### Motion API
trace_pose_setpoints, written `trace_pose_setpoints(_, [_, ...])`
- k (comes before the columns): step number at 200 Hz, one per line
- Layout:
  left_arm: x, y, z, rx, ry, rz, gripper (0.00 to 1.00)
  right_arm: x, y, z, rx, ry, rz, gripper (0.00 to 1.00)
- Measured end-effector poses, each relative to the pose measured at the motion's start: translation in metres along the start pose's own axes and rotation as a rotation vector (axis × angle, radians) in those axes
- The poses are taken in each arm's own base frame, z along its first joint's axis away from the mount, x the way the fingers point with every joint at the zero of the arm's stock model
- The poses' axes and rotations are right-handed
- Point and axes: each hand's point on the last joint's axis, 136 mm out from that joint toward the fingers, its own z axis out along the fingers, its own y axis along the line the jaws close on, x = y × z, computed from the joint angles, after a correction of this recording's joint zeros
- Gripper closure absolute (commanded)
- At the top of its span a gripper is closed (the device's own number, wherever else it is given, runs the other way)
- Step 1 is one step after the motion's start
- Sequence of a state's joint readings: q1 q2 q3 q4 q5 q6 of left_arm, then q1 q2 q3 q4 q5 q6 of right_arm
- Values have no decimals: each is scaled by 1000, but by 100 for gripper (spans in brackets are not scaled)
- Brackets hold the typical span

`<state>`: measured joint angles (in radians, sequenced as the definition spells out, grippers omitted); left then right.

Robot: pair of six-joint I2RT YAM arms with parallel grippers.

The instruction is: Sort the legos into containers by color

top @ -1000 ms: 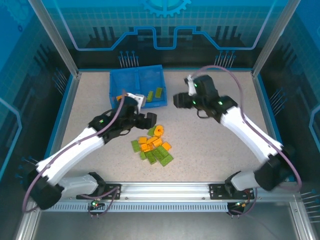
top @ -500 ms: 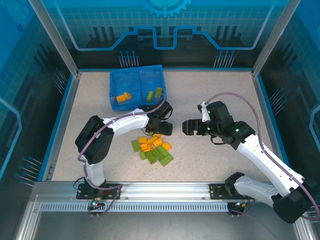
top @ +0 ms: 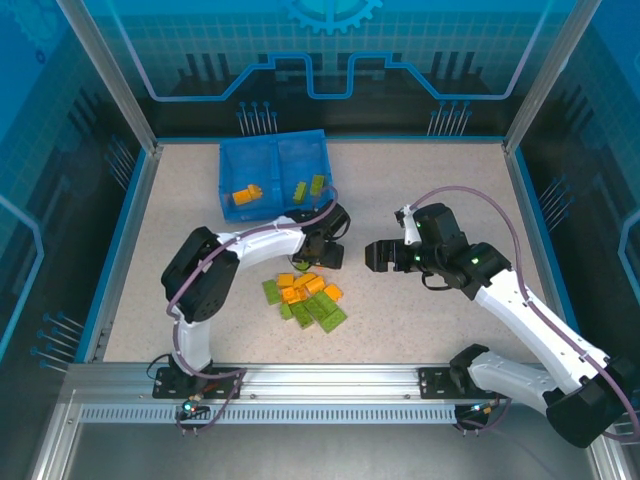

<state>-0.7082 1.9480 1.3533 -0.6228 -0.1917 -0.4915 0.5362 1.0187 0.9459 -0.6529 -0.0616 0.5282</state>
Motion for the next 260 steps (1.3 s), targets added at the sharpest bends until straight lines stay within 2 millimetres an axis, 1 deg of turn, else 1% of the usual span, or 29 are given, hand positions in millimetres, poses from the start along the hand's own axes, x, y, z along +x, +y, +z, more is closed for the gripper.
trace_pose_setpoints(13, [3, 4, 9, -36, 8, 10, 25, 1, 0, 0, 1, 2, 1, 8])
trace_pose_setpoints(41, [-2, 1, 8, -38, -13, 17, 32, 1, 0, 0, 2, 3, 5, 8])
trace_pose_setpoints(79, [-7, 2, 9, -55, -27, 29, 53, 3, -1, -1, 5, 9, 9, 8])
trace_pose_setpoints(117, [-9, -5, 10, -57, -38, 51, 66, 4, -1, -3, 5, 8, 11, 8])
trace_pose_setpoints(133, [-8, -9, 9, -60, -44, 65, 69, 4, -2, -3, 6, 10, 15, 8])
trace_pose_setpoints(158, [-5, -15, 6, -57, -50, 78, 69, 5, -2, -4, 6, 10, 18, 8])
trace_pose_setpoints(176, [-11, -13, -7, -61, -79, 77, 69, 4, -1, -6, 3, 4, 20, 8])
trace_pose_setpoints(191, [-21, -9, -24, -67, -126, 69, 69, 4, -1, -7, 1, 1, 19, 8])
trace_pose_setpoints(211, [-44, 1, -54, -69, -203, 43, 69, 5, -1, -6, 2, 3, 20, 8])
trace_pose_setpoints(225, [-67, 19, -74, -66, -261, -13, 68, 8, -3, -4, 7, 12, 24, 8])
trace_pose_setpoints(239, [-89, 49, -89, -77, -308, -92, 68, 12, -5, -2, 11, 21, 27, 8])
trace_pose_setpoints(260, [-117, 108, -103, -114, -365, -217, 68, 14, -7, 0, 15, 29, 33, 8])
